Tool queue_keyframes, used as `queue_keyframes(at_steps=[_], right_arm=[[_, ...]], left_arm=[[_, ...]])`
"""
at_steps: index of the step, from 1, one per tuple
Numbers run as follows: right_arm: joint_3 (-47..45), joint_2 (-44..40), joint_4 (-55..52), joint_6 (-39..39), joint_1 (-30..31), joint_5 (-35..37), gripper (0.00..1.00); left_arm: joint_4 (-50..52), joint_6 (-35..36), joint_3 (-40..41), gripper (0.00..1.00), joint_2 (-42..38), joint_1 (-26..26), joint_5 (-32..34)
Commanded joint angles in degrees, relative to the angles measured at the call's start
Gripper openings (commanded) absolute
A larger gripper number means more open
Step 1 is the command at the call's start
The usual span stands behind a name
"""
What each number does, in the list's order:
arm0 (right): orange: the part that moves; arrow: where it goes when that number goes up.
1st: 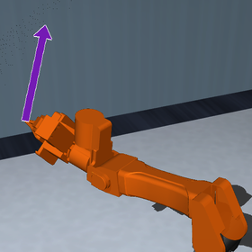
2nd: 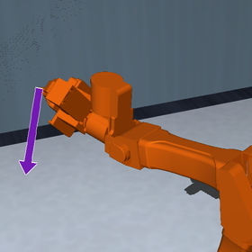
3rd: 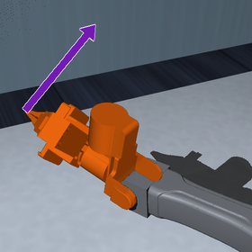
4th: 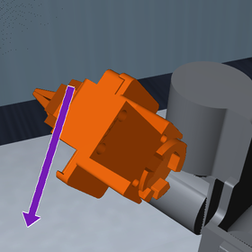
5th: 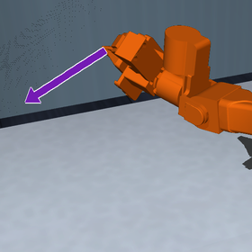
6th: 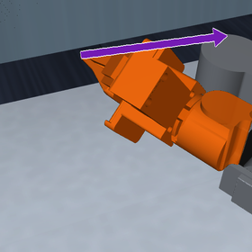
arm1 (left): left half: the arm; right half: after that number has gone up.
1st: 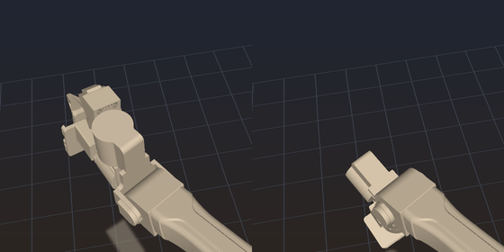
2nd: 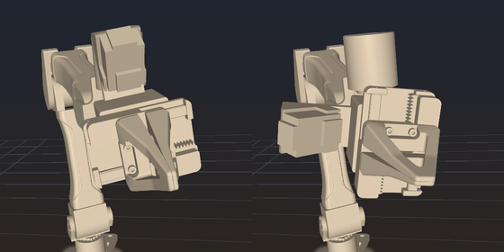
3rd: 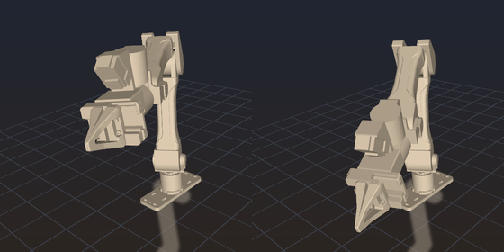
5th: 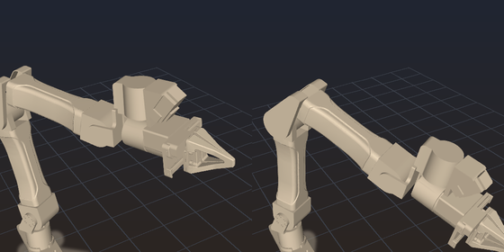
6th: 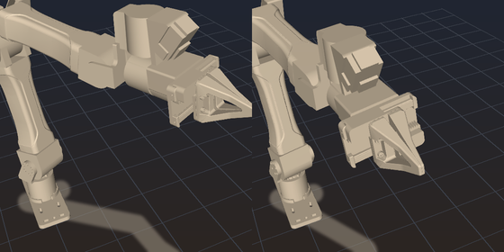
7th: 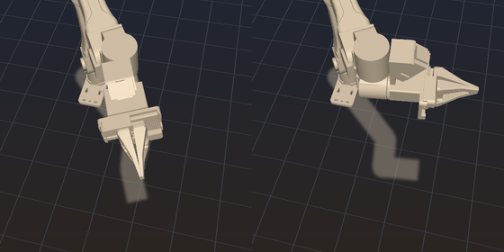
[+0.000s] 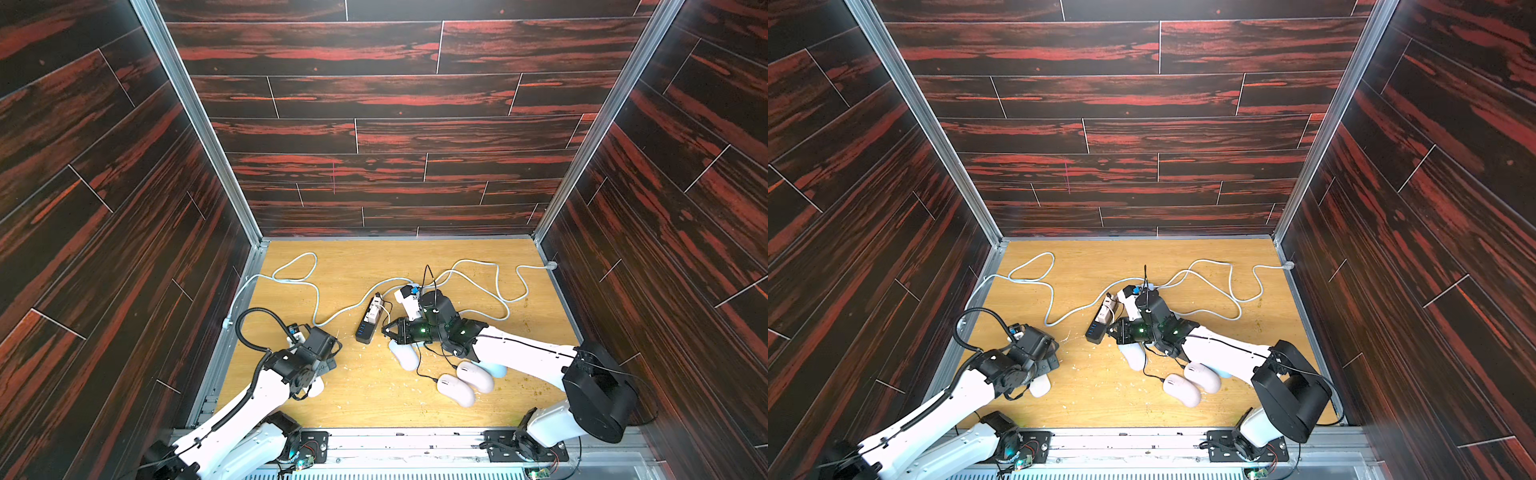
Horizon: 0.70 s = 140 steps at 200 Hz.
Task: Unplug the wireless mouse
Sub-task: Place the mouse at the center of the board, then remove the plug from the socket.
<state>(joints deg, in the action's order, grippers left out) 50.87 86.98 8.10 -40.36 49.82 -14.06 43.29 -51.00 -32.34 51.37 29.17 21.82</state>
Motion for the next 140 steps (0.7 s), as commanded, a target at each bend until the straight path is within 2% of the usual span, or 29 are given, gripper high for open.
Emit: queue_keyframes(at_steps=[1, 19, 38, 50, 61, 80, 89, 116, 133, 140], right_arm=[[1.13, -0.03, -5.94, 2.67, 1.68, 3.96, 0.08], [1.88, 1.53, -8.92, 3.33, 3.43, 7.26, 0.13], [2.22, 2.06, -10.28, 2.71, 4.05, 9.87, 0.21], [2.21, 1.26, -10.27, 2.49, 4.07, 10.82, 0.28], [2.33, 0.12, -10.76, 2.80, 4.07, 11.73, 0.39], [1.68, -3.22, -11.40, 3.63, 4.12, 14.20, 0.49], [0.86, -5.32, -11.52, 4.12, 4.22, 15.33, 0.51], [-2.58, -11.96, -11.07, 5.16, 4.28, 19.83, 0.53], [-4.66, -15.70, -9.88, 5.29, 4.19, 22.83, 0.57], [-5.29, -17.03, -9.24, 5.29, 4.23, 23.93, 0.57]], left_arm=[[-3.88, 5.40, -0.24, 1.00, -2.46, -0.27, -2.32], [-8.29, 7.63, -0.29, 1.00, -2.28, -0.27, -4.61], [-9.88, 9.87, -2.60, 1.00, 1.36, -0.27, -5.04], [-9.82, 11.52, -5.44, 1.00, 4.93, -0.33, -5.34], [-9.82, 12.71, -8.16, 1.00, 8.28, -0.27, -5.86], [-9.80, 14.63, -13.00, 1.00, 11.94, -0.26, -10.14], [-9.87, 14.02, -13.85, 1.00, 12.09, -0.08, -10.45], [-20.89, 17.15, -8.34, 1.00, 10.62, -0.12, -14.21], [-21.03, 19.30, -10.27, 1.00, 13.17, -0.08, -15.62], [-21.37, 20.17, -11.35, 0.95, 14.73, -0.08, -16.32]])
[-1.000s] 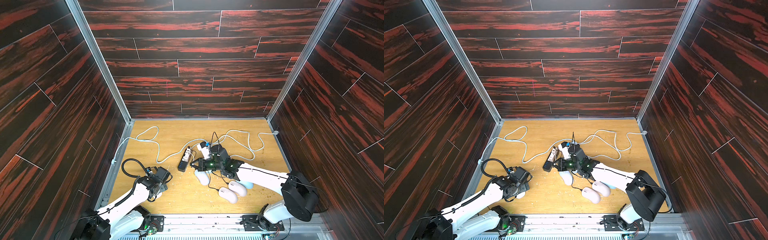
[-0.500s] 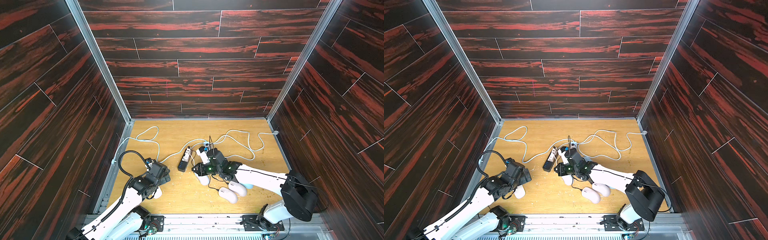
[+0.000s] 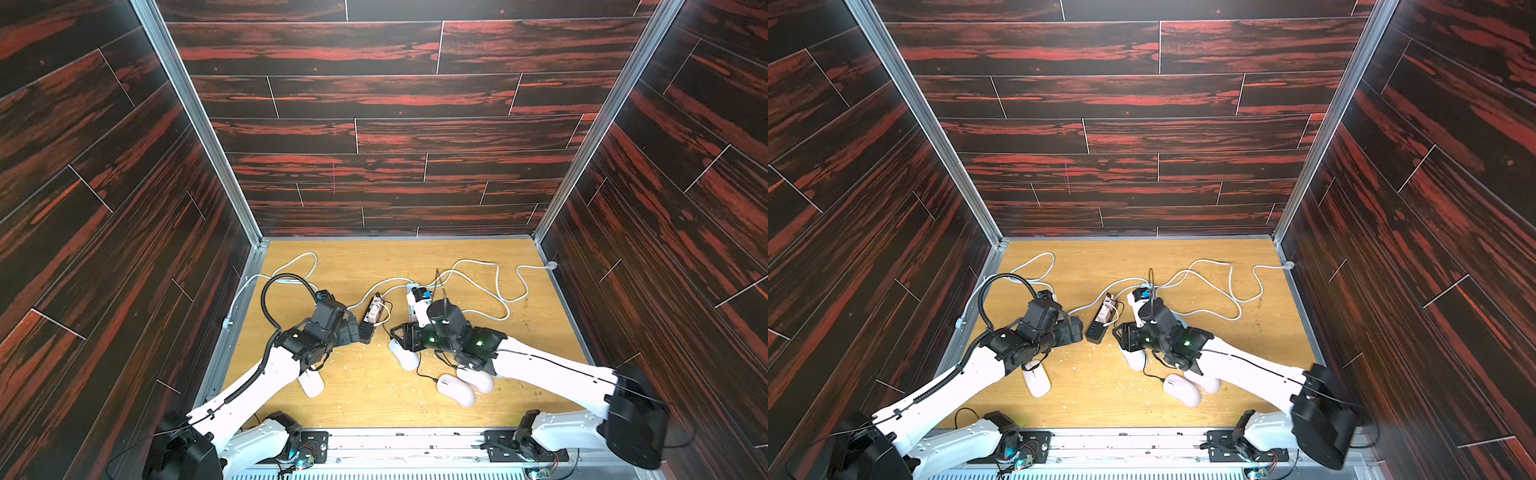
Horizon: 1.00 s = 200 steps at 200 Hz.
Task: Unplug the wireless mouse
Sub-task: Remove the plug from the socket.
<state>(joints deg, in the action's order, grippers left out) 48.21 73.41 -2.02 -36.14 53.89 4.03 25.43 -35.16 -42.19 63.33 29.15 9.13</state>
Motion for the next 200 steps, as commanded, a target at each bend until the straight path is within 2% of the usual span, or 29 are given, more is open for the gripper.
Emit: queue_keyframes(at_steps=[1, 16, 46, 51, 62, 80, 94, 124, 128, 133, 143, 159, 177, 200], right_arm=[[-2.69, -3.63, 1.01, 1.03, 0.17, 6.00, 0.57], [-4.00, -6.18, 3.36, 1.40, 0.16, 7.44, 0.57], [-6.87, -11.38, 9.87, 1.34, 0.18, 10.55, 0.59], [-7.41, -12.20, 11.00, 1.64, 0.18, 11.08, 0.61], [-7.80, -12.91, 12.79, 2.46, 0.18, 11.82, 0.67], [-1.16, -9.46, 2.41, 5.38, 0.17, 13.53, 0.70], [3.80, -7.33, -3.84, 6.70, 0.26, 11.57, 0.72], [1.02, -10.46, 0.11, 6.40, 0.25, 8.71, 0.74], [1.10, -10.56, -0.12, 6.46, 0.25, 8.73, 0.83], [1.25, -10.64, -0.55, 6.50, 0.26, 8.71, 0.85], [1.23, -10.87, -1.00, 6.54, 0.25, 8.71, 0.85], [0.37, -11.80, -0.90, 6.05, 0.33, 8.76, 0.84], [-0.54, -12.85, -1.45, 5.69, 0.25, 8.93, 0.83], [-1.31, -14.09, -2.39, 5.38, 0.30, 9.44, 0.83]], left_arm=[[-3.53, 4.53, -1.62, 0.95, 2.99, -0.05, -3.69], [-5.55, 6.45, -3.62, 0.87, 6.64, -0.02, -4.86], [-10.77, 9.42, -5.33, 0.80, 12.69, 0.20, -3.34], [-11.38, 10.03, -5.66, 0.76, 13.63, 0.20, -3.38], [-12.30, 11.32, -6.53, 0.75, 15.50, 0.38, -3.20], [-13.08, 13.10, -7.94, 0.71, 17.83, 0.77, -3.45], [-13.60, 14.58, -8.75, 0.71, 19.01, 1.30, -4.12], [-13.69, 17.23, -10.67, 0.66, 21.63, 2.23, -5.87], [-13.50, 17.46, -11.03, 0.66, 22.06, 2.31, -5.87], [-13.31, 17.78, -11.47, 0.66, 22.57, 2.45, -5.93], [-12.99, 18.32, -12.35, 0.65, 23.64, 2.62, -5.79], [-12.58, 18.84, -13.77, 0.58, 25.40, 2.74, -5.75], [-12.04, 19.54, -15.23, 0.56, 27.34, 2.89, -5.35], [-10.87, 20.62, -16.90, 0.50, 29.57, 3.25, -4.56]])
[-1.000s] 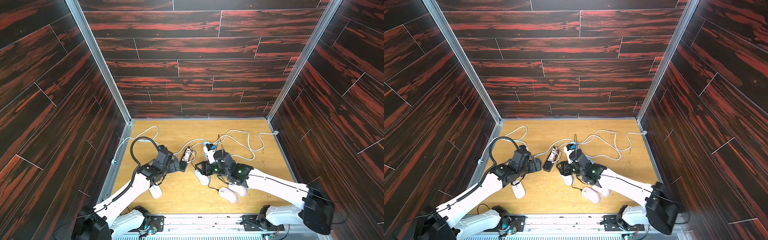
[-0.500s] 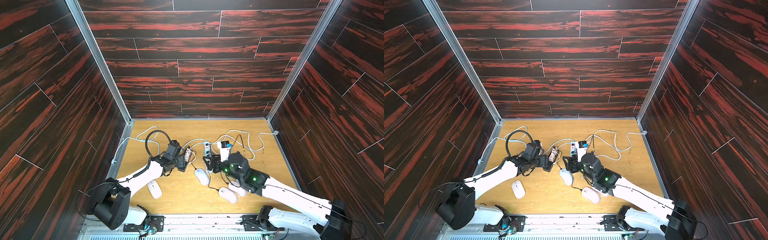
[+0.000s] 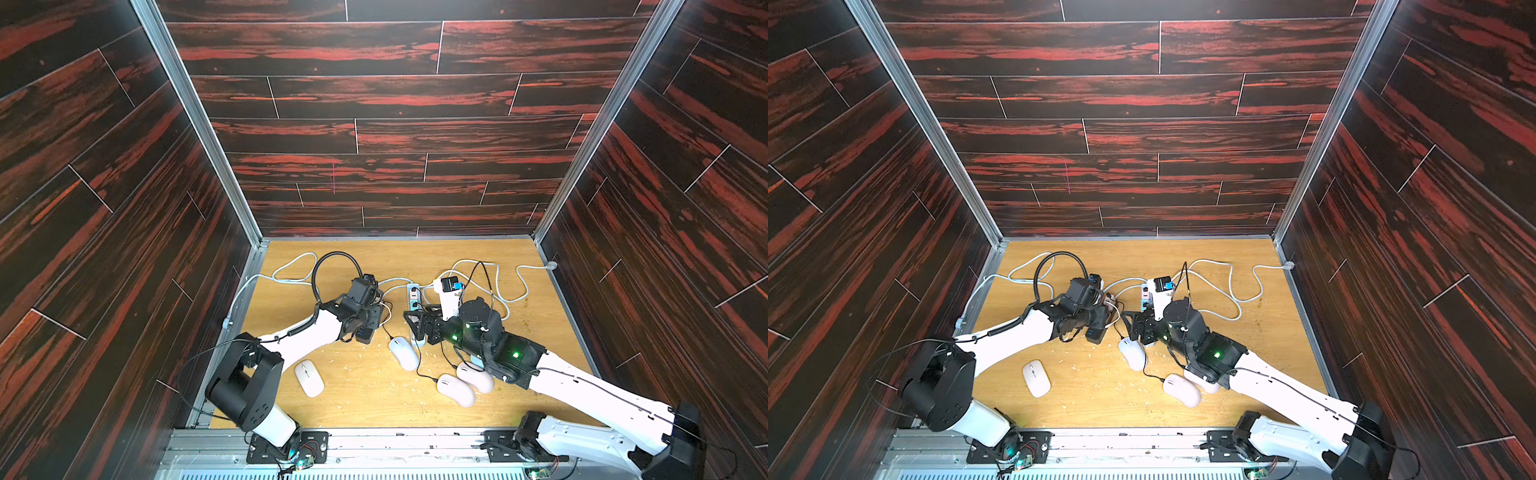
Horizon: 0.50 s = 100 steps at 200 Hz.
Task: Unplug the wireless mouse
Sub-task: Remove the plug from the socket.
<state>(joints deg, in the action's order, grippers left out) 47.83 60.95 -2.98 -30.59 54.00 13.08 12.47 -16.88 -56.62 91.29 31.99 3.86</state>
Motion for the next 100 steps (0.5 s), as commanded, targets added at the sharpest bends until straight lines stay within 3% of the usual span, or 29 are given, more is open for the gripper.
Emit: queue_keyframes(at_steps=[1, 100], right_arm=[[-0.96, -1.63, -1.51, -0.17, 0.17, 0.42, 0.83], [-3.01, -3.73, -2.38, -1.16, 0.19, 1.77, 0.82]], left_arm=[[2.11, 2.36, -2.54, 0.50, 1.70, 0.43, 0.76], [5.45, 4.23, -5.64, 0.36, 6.93, 2.59, 3.00]])
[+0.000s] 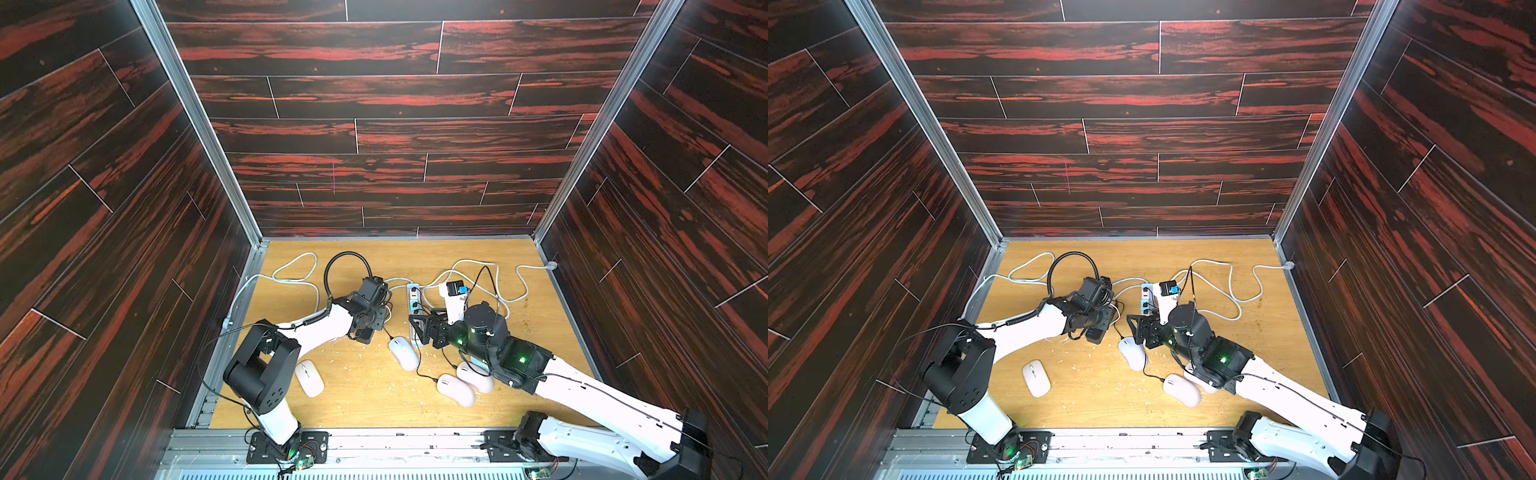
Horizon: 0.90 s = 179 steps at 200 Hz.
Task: Unplug the wireless mouse
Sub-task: Remove the plug from the socket.
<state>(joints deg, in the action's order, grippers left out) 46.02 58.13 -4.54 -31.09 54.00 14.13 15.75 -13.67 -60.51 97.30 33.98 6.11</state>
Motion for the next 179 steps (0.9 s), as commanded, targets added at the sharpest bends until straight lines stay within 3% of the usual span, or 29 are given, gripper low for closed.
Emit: queue_keyframes(at_steps=[1, 61, 106, 145, 179], right_arm=[[-1.20, -0.91, -0.87, -0.65, 0.17, 0.72, 0.82], [-2.46, -1.40, -0.66, -2.02, 0.14, 1.16, 0.82], [-4.76, 2.01, 4.38, -8.36, 0.25, -1.43, 0.78], [-5.34, 8.74, 11.33, -14.88, 1.15, -2.80, 0.70], [-3.48, 16.51, 17.03, -18.30, 1.53, -5.89, 0.63]], left_arm=[[2.18, 1.02, -1.73, 0.36, 0.94, 0.58, 0.79], [2.27, 0.21, -2.40, 0.20, 1.65, 0.82, 0.61], [2.02, -4.14, -7.33, 0.00, 4.92, -0.48, -1.64], [-0.56, -8.15, -8.16, 0.00, 5.21, -3.51, -7.61], [-0.71, -7.00, -6.44, 0.00, 3.84, -5.34, -11.34]])
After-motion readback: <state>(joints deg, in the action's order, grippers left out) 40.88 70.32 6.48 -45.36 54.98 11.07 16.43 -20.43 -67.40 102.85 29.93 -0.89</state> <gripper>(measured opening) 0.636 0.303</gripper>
